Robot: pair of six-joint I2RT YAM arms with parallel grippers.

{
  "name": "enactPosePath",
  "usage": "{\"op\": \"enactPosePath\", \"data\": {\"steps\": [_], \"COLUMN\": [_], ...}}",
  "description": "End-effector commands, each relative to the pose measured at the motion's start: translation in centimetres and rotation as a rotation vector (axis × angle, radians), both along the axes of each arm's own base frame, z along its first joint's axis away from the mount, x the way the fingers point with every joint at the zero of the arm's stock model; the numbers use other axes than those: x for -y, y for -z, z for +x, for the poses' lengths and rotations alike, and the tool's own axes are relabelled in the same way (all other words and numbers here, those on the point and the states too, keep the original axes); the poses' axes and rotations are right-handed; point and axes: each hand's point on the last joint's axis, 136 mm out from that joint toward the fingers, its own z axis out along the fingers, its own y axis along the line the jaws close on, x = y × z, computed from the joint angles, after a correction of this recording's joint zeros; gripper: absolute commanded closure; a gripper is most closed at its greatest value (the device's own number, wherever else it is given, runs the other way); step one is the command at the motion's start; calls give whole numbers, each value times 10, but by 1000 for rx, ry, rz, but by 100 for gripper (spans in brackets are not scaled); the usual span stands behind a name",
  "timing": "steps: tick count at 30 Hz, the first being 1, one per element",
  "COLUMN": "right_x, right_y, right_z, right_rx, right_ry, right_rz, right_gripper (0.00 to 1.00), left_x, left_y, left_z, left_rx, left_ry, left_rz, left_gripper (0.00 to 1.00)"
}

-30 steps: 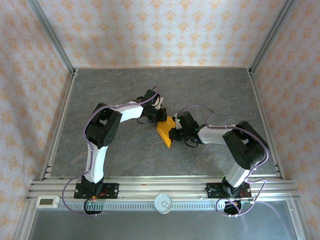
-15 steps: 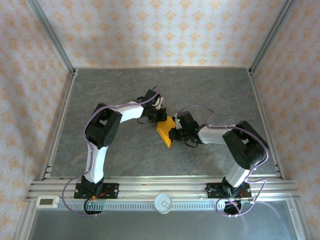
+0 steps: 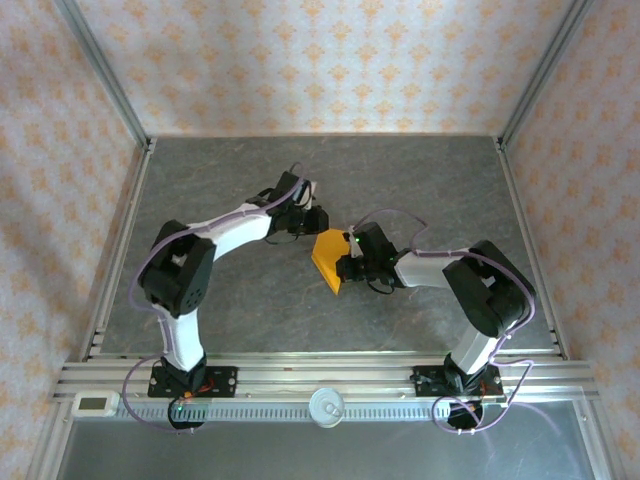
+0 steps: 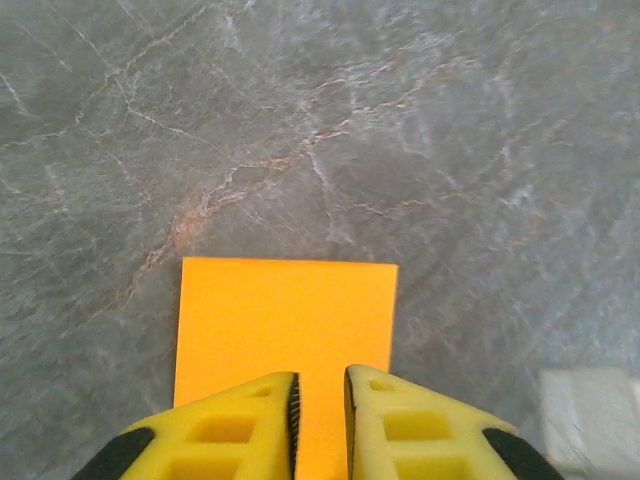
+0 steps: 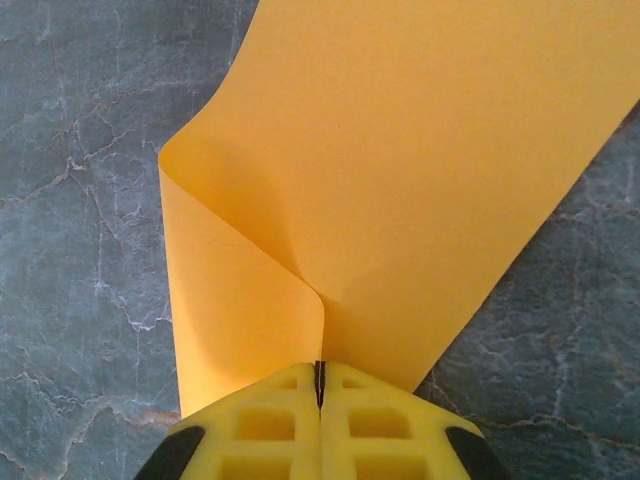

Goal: Fold a paper plane with a square sheet of paper (pick it up from the middle)

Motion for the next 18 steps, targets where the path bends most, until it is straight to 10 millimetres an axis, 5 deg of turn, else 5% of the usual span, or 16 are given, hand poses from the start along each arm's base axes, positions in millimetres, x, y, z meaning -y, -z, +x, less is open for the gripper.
{"op": "enactPosePath", "data": {"steps": [1,12,18], "right_x": [15,17,16], "right_y": [22,23,22], "right_z": [-6,-7,-6], "right_rx": [-47,-47,-49], "right_ry": [17,25,27], "right_rz": [-76,-79,-78], "right_gripper": [100,100,100], "left_x": [-5,17,16], "left_y": [-2,-11,-1], "left_z": [-11,-60,-68], "left_rx": [4,-102,-139], "left_ry": [-28,-17,-22], "left_rz": [-38,-433,-432], "left_gripper": [83,94,95]}}
